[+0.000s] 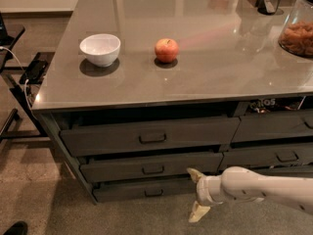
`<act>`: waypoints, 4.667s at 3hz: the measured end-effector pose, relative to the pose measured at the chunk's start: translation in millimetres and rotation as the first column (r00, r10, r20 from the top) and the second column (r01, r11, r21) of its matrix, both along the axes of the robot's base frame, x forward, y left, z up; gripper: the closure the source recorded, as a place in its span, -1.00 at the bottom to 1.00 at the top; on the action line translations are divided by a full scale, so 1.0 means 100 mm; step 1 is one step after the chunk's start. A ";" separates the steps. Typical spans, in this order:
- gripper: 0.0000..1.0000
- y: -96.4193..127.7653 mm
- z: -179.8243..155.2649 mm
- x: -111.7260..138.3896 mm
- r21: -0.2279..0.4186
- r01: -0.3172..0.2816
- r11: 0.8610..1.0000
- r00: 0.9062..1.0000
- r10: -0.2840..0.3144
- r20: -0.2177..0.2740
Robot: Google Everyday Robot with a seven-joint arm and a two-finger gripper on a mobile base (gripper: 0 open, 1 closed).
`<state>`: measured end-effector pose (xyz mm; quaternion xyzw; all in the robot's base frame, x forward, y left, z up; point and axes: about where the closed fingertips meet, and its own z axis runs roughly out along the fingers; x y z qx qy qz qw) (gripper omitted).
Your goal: Open bottom drawer
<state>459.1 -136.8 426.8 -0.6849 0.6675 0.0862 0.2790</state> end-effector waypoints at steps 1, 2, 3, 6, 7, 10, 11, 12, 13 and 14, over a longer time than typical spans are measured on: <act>-1.00 -0.03 -0.52 0.06 -0.015 0.028 1.000 0.997 -0.029 -0.071; -1.00 -0.12 -0.95 0.18 0.005 0.049 0.999 0.992 -0.048 -0.116; -1.00 -0.24 -1.28 0.33 0.076 0.101 0.992 0.986 -0.090 -0.139; -1.00 -0.48 -1.64 0.60 0.126 0.199 0.972 0.975 -0.183 -0.128; -1.00 -0.46 -1.79 0.67 0.128 0.209 0.969 0.974 -0.195 -0.117; -1.00 -0.31 -2.10 0.89 0.152 0.222 0.963 0.975 -0.215 -0.059; -1.00 -0.19 -2.23 0.97 0.143 0.187 0.972 0.982 -0.186 -0.021; -1.00 -0.07 -2.36 1.04 0.107 0.137 0.985 0.990 -0.140 0.020; -1.00 -0.02 -2.41 1.15 0.086 0.111 0.990 0.991 -0.116 0.059; -1.00 0.00 -2.45 1.25 0.080 0.101 0.992 0.991 -0.108 0.085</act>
Offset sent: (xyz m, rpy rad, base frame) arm 0.0418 -0.0265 -0.1470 0.0376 0.1576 -0.0840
